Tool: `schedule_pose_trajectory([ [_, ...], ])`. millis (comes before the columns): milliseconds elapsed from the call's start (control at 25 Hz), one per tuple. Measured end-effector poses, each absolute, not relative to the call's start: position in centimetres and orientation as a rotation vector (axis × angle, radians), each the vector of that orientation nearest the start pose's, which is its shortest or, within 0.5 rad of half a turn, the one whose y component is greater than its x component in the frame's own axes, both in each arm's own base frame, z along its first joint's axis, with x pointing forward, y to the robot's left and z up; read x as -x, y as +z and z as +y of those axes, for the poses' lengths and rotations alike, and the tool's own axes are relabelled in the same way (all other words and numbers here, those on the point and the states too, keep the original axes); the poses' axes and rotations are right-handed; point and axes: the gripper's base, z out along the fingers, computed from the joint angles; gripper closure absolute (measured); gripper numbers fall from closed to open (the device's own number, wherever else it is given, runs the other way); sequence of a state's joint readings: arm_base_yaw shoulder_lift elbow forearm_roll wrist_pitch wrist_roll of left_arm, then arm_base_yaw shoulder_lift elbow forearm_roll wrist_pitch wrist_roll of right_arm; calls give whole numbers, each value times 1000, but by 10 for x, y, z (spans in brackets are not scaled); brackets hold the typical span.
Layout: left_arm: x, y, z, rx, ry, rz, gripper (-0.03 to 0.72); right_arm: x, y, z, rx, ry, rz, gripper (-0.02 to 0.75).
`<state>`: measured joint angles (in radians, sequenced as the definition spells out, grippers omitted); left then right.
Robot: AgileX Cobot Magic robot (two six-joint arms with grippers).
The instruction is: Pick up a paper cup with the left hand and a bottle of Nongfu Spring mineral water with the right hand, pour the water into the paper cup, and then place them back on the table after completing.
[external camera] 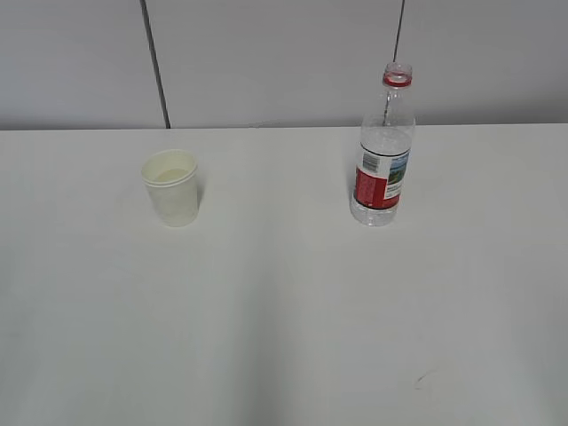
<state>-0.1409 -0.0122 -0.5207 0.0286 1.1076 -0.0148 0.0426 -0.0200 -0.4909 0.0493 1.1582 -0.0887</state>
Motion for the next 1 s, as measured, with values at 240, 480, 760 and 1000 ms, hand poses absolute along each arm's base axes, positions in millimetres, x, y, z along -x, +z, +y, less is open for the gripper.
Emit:
schedule_pose_trajectory([
  [240, 11, 279, 4, -126, -61, 2055, 230, 11, 267, 4, 145, 33, 2125, 169],
  [480, 11, 279, 4, -126, -61, 2055, 231, 11, 267, 4, 145, 33, 2125, 169],
  [760, 11, 279, 4, -126, -61, 2055, 241, 11, 267, 4, 145, 33, 2125, 169],
  [1000, 11, 279, 4, -126, -61, 2055, 249, 11, 267, 4, 145, 33, 2124, 169],
])
